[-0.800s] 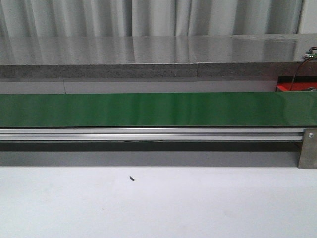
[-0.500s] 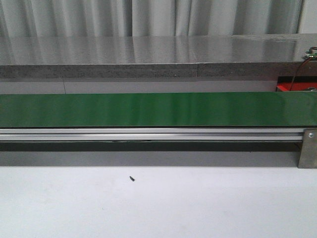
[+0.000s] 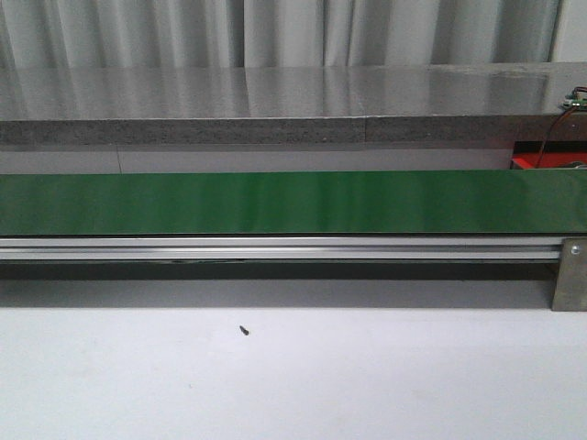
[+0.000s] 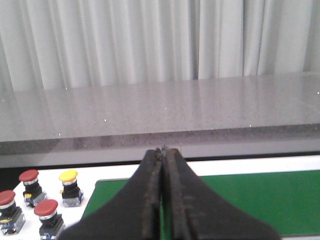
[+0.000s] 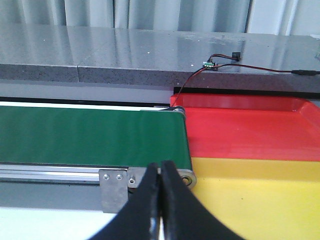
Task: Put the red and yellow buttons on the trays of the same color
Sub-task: 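Move the left gripper down over a yellow push-button on the table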
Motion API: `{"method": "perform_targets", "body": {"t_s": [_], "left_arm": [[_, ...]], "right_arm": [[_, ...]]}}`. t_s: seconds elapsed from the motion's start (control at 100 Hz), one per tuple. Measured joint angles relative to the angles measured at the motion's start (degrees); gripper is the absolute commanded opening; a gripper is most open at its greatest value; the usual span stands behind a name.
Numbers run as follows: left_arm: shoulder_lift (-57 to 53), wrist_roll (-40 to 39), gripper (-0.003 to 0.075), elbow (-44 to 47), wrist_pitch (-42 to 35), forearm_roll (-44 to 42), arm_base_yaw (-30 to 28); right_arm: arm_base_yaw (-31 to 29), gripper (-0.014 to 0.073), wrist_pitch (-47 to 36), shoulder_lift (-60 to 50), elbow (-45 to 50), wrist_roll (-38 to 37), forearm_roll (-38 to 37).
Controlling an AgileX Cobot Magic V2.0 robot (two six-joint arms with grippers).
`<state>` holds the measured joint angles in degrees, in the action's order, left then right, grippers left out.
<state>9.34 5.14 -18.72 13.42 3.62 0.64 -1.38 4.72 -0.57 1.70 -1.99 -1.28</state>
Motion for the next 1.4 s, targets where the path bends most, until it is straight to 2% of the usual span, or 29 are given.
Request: {"method": "perform_targets", "body": {"t_s": [0.22,0.32,0.43,0.71,0.76,0.83,0.95,1.02,1.07,1.11,1.28,1.4], "left_arm": [[16.8,0.0,-0.002,-18.1,26.9,-0.6,0.0],[23.8,0.0,-0.002,-23.4,34.6,-0.6,0.0],[29.5,0.0,-0.002,-26.0,37.7,-0.6,0.0],[36.3,0.0,-0.0011,-26.3,38.2,-0.6,0.0],[36.8,0.0,0.0027,-26.3,38.2,-0.6,0.0],[37.2,0.0,0.0144,-26.3,38.5,-0.5,0.0],[37.3,-0.4,0.0459,-26.4,39.9,-0.5,0.0],[37.3,-1.8,0.0603,-26.4,40.4,-0.9,0.0],[37.3,-2.8,0.0666,-26.4,40.6,-2.1,0.0],[37.3,-4.2,0.0686,-26.4,40.8,-3.6,0.0],[37.3,-11.4,0.0663,-26.4,40.8,-12.0,-0.3],[37.9,-13.0,0.0663,-26.4,40.8,-13.7,-3.7]], "right_arm": [[0.0,-0.0068,0.0,0.0,0.0,0.0,0.0],[0.0,-0.0068,0.0,0.0,0.0,0.0,0.0],[0.0,-0.0068,0.0,0.0,0.0,0.0,0.0],[0.0,-0.0068,0.0,0.0,0.0,0.0,0.0],[0.0,-0.0068,0.0,0.0,0.0,0.0,0.0],[0.0,-0.0068,0.0,0.0,0.0,0.0,0.0],[0.0,-0.0068,0.0,0.0,0.0,0.0,0.0],[0.0,-0.0068,0.0,0.0,0.0,0.0,0.0],[0.0,-0.0068,0.0,0.0,0.0,0.0,0.0],[0.0,-0.0068,0.0,0.0,0.0,0.0,0.0],[0.0,-0.0068,0.0,0.0,0.0,0.0,0.0],[0.0,-0.0068,0.0,0.0,0.0,0.0,0.0]]}}
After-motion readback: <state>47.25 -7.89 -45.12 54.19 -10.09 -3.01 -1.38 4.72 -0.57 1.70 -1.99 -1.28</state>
